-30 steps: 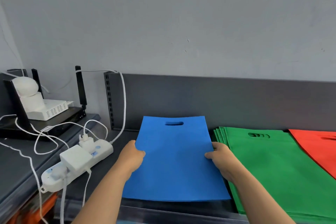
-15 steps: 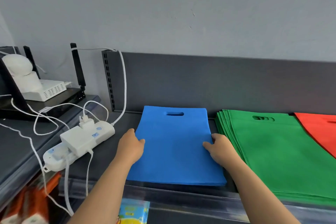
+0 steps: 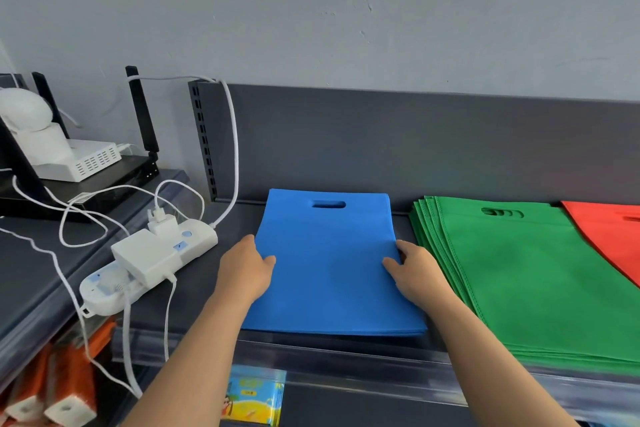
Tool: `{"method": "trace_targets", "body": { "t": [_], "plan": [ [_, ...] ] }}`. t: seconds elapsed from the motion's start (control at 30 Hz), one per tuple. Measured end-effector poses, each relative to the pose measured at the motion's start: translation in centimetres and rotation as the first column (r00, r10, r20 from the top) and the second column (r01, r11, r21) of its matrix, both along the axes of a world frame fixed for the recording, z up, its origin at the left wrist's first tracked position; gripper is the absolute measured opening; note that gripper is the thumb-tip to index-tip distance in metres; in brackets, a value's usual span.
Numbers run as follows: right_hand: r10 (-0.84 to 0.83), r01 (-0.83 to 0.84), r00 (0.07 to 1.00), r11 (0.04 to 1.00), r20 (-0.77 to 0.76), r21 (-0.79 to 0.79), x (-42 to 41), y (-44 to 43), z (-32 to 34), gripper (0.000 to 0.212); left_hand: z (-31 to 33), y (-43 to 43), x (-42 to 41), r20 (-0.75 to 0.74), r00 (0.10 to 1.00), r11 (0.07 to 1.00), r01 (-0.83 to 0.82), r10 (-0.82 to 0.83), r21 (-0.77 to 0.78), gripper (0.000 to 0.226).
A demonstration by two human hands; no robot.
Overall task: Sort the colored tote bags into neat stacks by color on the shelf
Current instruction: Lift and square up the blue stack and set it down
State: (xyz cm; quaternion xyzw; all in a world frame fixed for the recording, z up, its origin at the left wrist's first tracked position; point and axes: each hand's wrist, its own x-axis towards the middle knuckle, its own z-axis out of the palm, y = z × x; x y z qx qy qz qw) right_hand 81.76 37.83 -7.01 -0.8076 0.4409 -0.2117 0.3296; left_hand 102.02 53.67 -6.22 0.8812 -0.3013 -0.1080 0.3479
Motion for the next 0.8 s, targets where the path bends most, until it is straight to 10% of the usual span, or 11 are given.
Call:
{"method": "trace_targets", "body": {
  "t": [0.33, 0.6, 0.8],
  "plan": [
    [0.015, -0.018, 0.999, 0.997, 0.041, 0.075, -0.1, -0.2, 0.3, 0.023, 1.3, -0.2, -0.7, 0.061, 0.998, 0.996, 0.027, -0.032, 0.083, 0.047],
    [0.034, -0.034, 0.999, 0.999, 0.008, 0.023, -0.1, 0.1, 0.6, 0.023, 0.8, -0.3, -0.4, 0.092, 0.995, 0.994, 0.015, -0.024, 0.105, 0.033],
    [-0.018, -0.013, 0.992, 0.967, -0.121, -0.256, -1.1, 0.8, 2.5, 0.025, 2.2, -0.8, -1.8, 0.426, 0.903, 0.984, -0.027, -0.05, 0.174, 0.04]
  ]
}}
